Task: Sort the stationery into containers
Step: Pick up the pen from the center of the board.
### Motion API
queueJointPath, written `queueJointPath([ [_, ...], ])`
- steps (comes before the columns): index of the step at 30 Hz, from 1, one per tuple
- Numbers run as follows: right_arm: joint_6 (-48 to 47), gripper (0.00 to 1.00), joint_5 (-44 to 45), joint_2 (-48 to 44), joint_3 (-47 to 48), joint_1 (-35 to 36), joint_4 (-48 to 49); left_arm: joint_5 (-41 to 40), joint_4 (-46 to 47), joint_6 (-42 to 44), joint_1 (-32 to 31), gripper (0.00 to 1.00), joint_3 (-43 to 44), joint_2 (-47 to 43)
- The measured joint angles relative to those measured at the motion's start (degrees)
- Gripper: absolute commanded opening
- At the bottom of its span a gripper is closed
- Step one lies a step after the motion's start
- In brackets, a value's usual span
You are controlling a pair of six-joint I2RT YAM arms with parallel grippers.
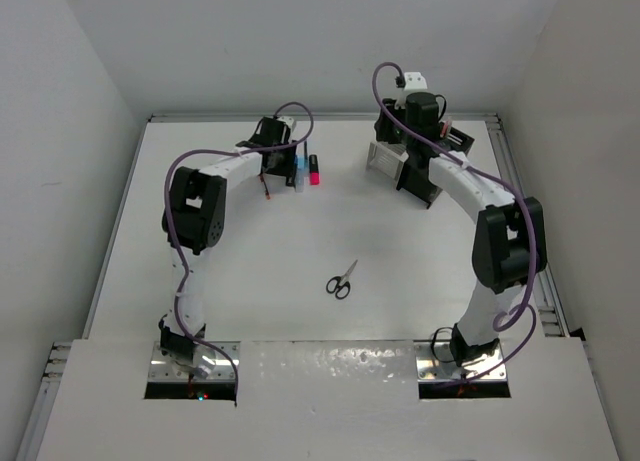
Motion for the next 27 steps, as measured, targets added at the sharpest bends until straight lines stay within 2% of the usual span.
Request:
queueJointPath([
  [17,-0.5,0.44,-0.1,-2.3,-1.0,0.1,-2.0,-0.5,2.1,2.2,-1.8,0.43,1.4,1.3],
  [22,-1.2,0.44,0.0,-2.3,-1.2,0.1,-2.5,-2.0,2.1,4.0,-2.3,0.41,1.9,1.4],
  [27,-1.4,0.44,0.0,-2.8,-2.3,0.1,-2.6,-3.6,2.1,4.5,-2.4,0.35,1.9,1.5],
])
